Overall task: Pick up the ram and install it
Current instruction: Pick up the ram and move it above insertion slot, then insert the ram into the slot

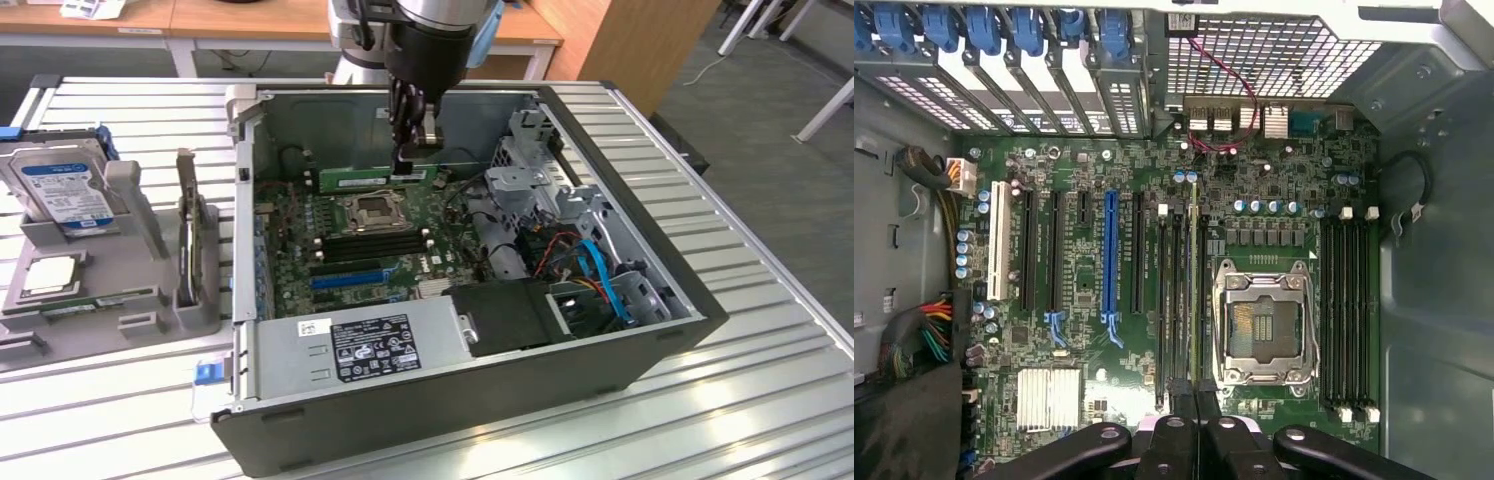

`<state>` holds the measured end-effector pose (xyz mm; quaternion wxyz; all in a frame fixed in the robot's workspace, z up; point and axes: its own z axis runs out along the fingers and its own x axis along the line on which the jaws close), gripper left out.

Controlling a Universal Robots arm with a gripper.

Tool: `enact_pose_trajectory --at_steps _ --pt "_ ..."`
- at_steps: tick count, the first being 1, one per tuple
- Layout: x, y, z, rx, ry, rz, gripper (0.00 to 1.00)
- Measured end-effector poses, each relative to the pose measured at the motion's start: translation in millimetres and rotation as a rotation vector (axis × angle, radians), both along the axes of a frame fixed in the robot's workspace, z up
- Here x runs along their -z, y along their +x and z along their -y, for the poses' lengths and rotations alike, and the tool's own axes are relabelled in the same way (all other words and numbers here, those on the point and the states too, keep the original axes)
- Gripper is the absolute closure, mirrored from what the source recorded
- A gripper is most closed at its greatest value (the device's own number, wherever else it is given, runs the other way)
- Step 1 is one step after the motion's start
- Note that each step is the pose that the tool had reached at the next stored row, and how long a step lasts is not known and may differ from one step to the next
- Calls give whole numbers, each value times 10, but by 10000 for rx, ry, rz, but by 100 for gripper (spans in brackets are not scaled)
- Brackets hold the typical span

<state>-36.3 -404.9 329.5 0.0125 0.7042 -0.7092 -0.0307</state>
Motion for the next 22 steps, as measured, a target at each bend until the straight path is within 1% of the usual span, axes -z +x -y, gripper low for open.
enact_pose_trajectory --at_steps 11,22 --pt "1 29 0 1 0 0 89" --pt "35 29 0 2 2 1 89"
